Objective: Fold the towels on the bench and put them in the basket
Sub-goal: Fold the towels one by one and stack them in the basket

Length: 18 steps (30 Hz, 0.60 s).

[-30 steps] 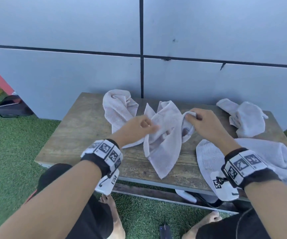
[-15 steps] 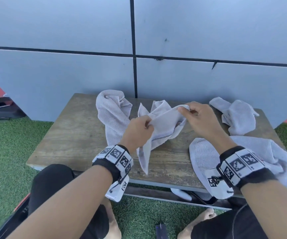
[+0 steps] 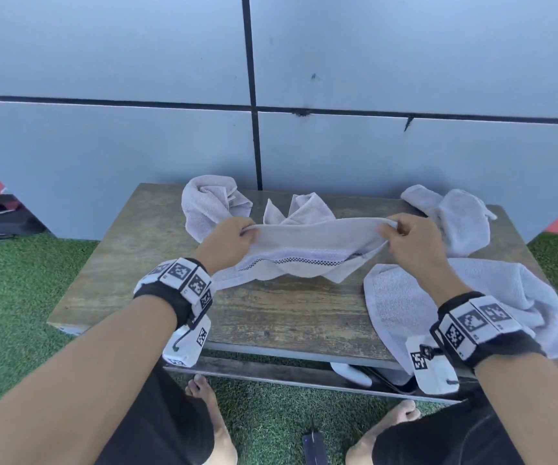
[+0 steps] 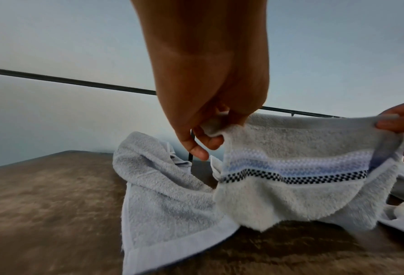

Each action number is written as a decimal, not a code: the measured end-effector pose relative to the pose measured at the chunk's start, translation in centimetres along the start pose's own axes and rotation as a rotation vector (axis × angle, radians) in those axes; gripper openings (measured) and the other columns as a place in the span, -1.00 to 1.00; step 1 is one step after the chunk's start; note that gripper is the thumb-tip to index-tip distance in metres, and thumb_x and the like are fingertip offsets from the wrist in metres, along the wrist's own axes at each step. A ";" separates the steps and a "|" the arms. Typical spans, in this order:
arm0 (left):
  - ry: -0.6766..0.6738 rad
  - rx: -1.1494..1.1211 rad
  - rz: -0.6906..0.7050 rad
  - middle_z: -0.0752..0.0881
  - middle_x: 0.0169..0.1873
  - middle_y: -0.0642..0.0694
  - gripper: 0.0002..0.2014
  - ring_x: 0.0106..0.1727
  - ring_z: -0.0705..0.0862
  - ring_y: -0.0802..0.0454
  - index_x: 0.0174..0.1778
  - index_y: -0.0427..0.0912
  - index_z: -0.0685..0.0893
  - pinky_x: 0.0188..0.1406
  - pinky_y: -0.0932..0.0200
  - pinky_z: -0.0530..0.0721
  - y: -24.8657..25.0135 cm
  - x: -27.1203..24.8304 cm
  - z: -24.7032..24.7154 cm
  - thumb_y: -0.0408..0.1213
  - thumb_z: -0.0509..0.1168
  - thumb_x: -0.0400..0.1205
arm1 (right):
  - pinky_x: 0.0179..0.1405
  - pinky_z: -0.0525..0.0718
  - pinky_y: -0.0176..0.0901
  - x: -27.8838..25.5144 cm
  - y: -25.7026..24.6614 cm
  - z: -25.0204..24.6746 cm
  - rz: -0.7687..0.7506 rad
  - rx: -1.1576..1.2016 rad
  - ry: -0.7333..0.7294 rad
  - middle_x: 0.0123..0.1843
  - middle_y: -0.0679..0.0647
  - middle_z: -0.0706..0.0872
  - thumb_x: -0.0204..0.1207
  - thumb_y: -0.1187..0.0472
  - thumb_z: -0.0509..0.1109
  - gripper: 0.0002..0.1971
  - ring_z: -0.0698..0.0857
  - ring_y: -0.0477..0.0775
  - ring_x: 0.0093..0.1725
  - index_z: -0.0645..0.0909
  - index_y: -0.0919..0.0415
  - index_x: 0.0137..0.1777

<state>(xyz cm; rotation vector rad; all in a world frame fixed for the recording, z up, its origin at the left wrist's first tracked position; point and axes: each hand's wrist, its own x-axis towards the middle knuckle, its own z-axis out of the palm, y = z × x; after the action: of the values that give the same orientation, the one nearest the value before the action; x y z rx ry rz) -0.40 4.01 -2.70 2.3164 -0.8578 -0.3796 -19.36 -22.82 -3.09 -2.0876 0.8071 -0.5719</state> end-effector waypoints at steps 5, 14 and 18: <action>-0.106 0.042 0.087 0.68 -0.18 -0.03 -0.63 -0.29 0.55 0.13 0.07 -0.22 0.73 -0.32 0.41 0.46 0.9 2.2 0.0 -0.58 0.05 0.63 | -0.21 0.57 -0.06 1.4 0.8 1.5 -0.003 -0.073 -0.042 -0.32 0.09 0.74 0.57 0.16 0.45 -0.87 0.58 0.02 -0.35 0.73 0.09 -0.21; -0.165 0.138 0.048 0.67 -0.14 0.00 -0.77 0.03 0.70 -0.06 -0.32 0.01 0.69 -0.01 0.15 0.61 0.0 7.4 4.1 -0.40 0.35 0.59 | -0.34 0.45 -0.28 4.6 0.3 6.7 0.035 -0.165 -0.382 -0.37 -0.12 0.65 0.55 0.07 0.49 -0.91 0.53 -0.07 -0.33 0.80 -0.03 -0.16; -0.304 0.152 0.146 0.53 -0.05 -0.05 -0.86 0.06 0.53 0.06 -0.15 -0.10 0.83 0.18 0.20 0.54 -0.2 8.3 6.3 -0.41 0.39 0.57 | -0.44 0.44 -0.37 4.5 0.2 9.3 -0.061 -0.170 -0.513 -0.47 -0.25 0.65 0.58 0.08 0.47 -0.78 0.52 -0.20 -0.48 0.82 0.17 -0.23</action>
<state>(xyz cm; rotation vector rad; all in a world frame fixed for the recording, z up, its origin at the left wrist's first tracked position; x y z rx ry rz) 3.05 -4.31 -7.96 2.3501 -1.2338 -0.6327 -10.42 -21.22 -8.05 -2.2765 0.5061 0.0151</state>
